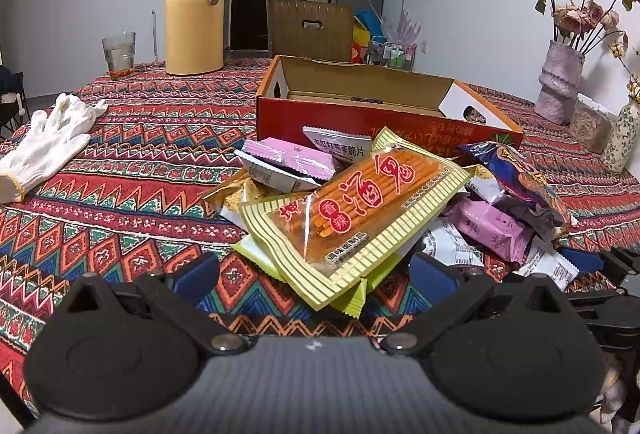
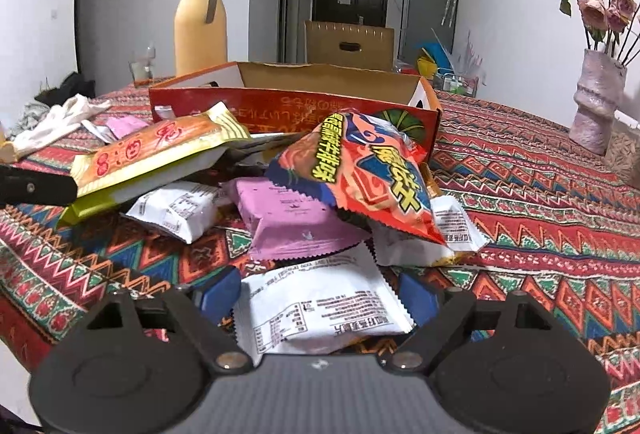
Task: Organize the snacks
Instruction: 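Lower the right gripper onto the white printed snack packet and close it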
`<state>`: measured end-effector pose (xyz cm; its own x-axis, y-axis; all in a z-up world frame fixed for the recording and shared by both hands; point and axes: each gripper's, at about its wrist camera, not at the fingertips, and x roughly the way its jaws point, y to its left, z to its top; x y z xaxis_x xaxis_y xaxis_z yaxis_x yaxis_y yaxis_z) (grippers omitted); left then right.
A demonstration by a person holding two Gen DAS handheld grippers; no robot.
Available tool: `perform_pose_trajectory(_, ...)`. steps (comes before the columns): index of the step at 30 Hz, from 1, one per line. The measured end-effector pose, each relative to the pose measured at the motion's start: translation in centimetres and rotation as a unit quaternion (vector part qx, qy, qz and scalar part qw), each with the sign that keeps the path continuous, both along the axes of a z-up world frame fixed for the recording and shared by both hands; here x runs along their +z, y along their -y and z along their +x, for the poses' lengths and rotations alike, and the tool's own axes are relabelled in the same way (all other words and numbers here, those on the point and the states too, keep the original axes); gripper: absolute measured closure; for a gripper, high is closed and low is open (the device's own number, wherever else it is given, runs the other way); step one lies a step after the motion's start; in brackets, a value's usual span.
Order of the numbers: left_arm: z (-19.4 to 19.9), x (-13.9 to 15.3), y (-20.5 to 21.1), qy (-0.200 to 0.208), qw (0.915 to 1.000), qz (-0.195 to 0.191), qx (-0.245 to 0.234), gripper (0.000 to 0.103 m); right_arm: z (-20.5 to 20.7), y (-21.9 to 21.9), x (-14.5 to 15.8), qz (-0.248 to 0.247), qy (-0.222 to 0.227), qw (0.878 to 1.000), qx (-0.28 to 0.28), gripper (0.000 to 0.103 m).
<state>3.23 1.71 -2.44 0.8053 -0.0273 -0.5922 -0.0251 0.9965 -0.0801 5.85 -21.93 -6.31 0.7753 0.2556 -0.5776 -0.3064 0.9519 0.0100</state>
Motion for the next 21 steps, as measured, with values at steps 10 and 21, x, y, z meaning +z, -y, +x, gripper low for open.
perform_pose_trajectory(10, -0.3, 0.1, 0.1, -0.002, 1.0, -0.001, 0.0, 0.0, -2.1, 0.3, -0.4, 0.017, 0.027, 0.999, 0.016, 0.047)
perform_pose_trajectory(21, -1.0, 0.6, -0.2, 0.003, 1.0, -0.002, 0.006, 0.0, -4.0, 0.4, 0.3, 0.043, 0.028, 0.999, 0.007, 0.063)
